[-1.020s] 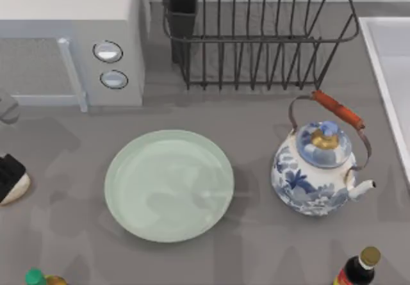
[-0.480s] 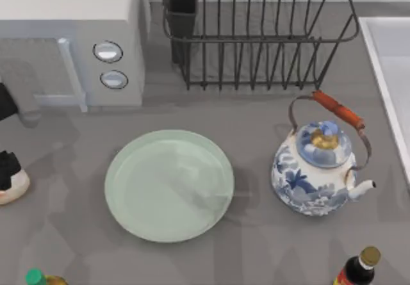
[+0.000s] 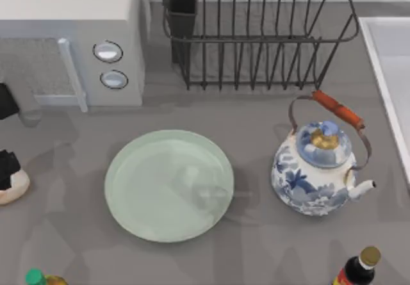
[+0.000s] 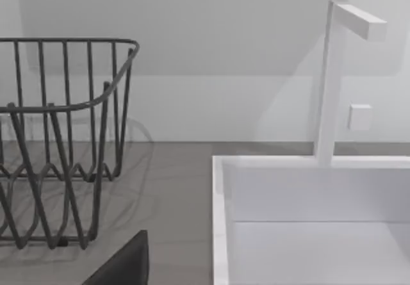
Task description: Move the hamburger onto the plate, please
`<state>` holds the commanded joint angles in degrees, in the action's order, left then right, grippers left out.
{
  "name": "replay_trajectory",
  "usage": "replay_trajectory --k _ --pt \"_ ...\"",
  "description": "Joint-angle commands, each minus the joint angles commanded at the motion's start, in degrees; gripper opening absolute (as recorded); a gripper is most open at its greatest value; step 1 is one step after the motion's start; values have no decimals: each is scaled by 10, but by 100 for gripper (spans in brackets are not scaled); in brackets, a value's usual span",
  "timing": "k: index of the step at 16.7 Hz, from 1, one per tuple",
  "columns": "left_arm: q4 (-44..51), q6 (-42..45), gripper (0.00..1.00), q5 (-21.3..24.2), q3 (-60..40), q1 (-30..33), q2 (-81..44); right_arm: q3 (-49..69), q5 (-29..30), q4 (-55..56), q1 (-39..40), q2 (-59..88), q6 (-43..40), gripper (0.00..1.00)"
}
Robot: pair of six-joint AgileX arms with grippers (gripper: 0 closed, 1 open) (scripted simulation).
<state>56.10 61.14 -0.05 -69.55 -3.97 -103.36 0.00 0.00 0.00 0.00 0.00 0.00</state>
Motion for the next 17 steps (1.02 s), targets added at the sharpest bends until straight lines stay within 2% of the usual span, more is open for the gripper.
replay_trajectory --k 3,10,16,17 --pt "-29 4 100 0 27 -6 -3 0 0 0 0 0 0 100" --pt "-158 5 100 0 92 -6 -70 0 0 0 0 0 0 100" --pt "-174 3 100 1 88 -4 -87 0 0 0 0 0 0 100" --pt "-174 3 92 1 88 -4 -87 0 0 0 0 0 0 100"
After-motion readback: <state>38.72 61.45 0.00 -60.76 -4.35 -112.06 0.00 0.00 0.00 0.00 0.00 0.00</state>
